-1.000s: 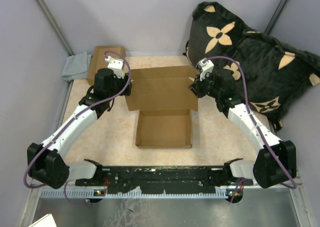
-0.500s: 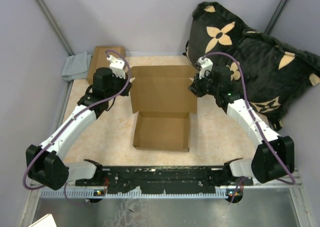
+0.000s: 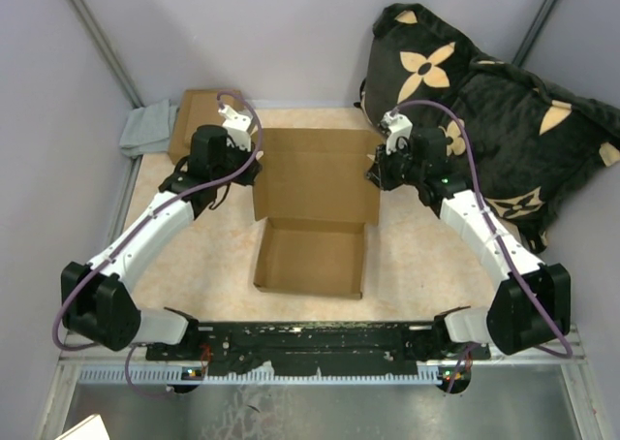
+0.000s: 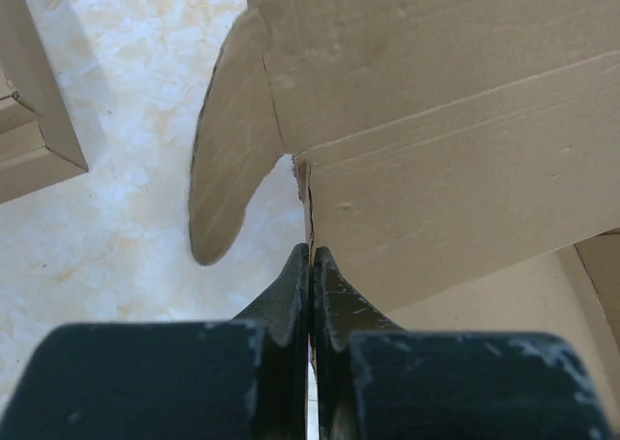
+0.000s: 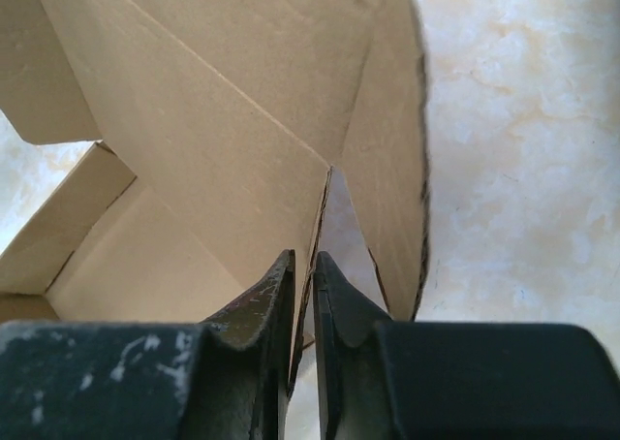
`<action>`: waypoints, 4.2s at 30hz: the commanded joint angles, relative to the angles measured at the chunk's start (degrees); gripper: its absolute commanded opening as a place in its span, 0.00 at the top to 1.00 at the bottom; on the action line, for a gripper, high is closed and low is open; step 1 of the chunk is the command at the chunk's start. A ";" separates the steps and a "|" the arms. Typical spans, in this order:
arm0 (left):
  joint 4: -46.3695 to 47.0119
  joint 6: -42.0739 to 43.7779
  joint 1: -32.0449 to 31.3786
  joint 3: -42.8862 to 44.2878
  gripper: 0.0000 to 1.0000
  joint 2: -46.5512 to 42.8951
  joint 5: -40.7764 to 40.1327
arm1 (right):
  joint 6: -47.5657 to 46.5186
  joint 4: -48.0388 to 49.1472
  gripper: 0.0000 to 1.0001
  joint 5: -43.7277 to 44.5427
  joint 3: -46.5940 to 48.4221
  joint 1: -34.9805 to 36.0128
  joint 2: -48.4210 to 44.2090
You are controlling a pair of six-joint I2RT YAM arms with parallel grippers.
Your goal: Fold the paper box
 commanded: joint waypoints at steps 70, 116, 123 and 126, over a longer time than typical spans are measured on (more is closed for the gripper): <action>18.66 -15.61 -4.70 -17.72 0.87 -16.57 -2.83 | 4.55 39.49 0.96 38.23 -17.73 19.57 -8.06; 15.07 -26.16 -7.61 -17.68 0.84 -16.54 -0.57 | 8.94 30.88 0.93 43.12 -21.09 24.71 -11.09; 12.68 -25.50 -7.63 -21.53 0.83 -19.74 -1.51 | 10.31 28.56 0.92 41.93 -22.69 24.71 -12.32; 10.51 -25.80 -7.61 -22.93 0.79 -21.73 -1.93 | 11.85 25.55 0.91 41.30 -23.06 24.80 -13.36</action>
